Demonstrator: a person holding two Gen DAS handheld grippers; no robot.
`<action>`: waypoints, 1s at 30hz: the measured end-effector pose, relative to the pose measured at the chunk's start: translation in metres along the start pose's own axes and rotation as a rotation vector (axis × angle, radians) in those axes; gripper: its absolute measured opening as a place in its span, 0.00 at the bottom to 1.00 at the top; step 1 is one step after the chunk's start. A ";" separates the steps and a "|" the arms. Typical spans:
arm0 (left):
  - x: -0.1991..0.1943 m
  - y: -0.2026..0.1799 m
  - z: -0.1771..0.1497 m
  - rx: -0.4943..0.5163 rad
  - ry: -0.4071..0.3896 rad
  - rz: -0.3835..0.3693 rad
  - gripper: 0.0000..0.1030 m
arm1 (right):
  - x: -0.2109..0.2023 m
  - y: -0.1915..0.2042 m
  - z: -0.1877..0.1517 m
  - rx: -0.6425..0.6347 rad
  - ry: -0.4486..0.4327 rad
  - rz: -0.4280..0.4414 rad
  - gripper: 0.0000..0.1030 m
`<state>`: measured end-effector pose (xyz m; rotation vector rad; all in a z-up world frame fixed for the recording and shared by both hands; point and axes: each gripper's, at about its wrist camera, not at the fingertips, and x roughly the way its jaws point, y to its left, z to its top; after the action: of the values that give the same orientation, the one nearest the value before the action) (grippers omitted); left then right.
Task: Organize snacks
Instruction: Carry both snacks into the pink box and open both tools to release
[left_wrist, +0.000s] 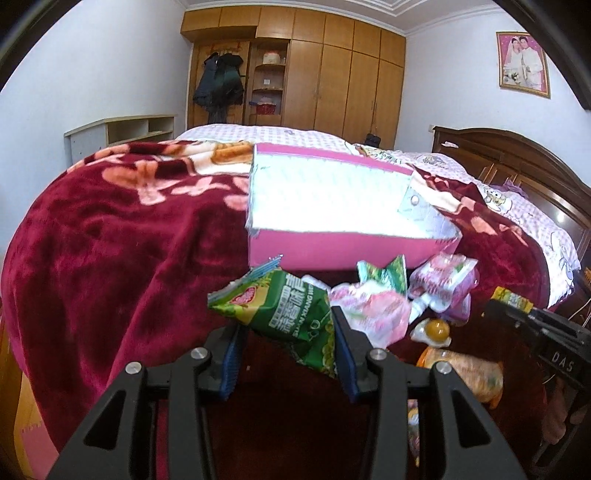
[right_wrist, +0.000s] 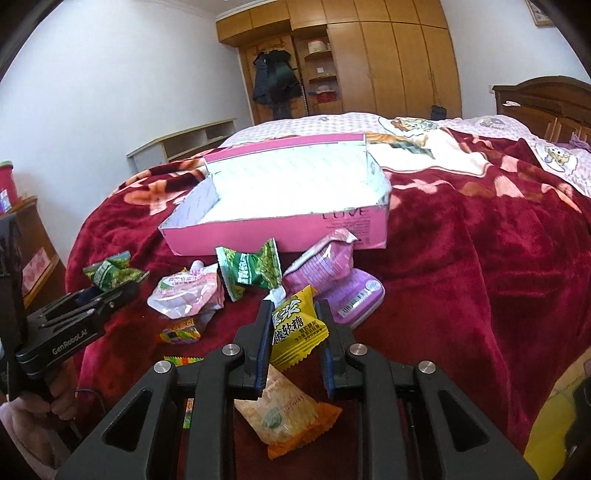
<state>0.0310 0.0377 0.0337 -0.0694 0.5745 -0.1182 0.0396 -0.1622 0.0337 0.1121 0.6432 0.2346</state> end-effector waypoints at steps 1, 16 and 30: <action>0.000 -0.002 0.004 0.005 -0.006 -0.003 0.44 | 0.000 0.000 0.003 0.001 0.001 0.009 0.23; 0.029 -0.030 0.070 0.083 -0.058 -0.027 0.44 | 0.019 0.001 0.062 -0.035 -0.023 0.046 0.23; 0.098 -0.031 0.102 0.076 0.001 0.005 0.44 | 0.077 -0.021 0.106 0.000 0.014 0.047 0.23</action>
<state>0.1651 -0.0028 0.0692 0.0059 0.5706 -0.1349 0.1666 -0.1663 0.0697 0.1252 0.6549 0.2807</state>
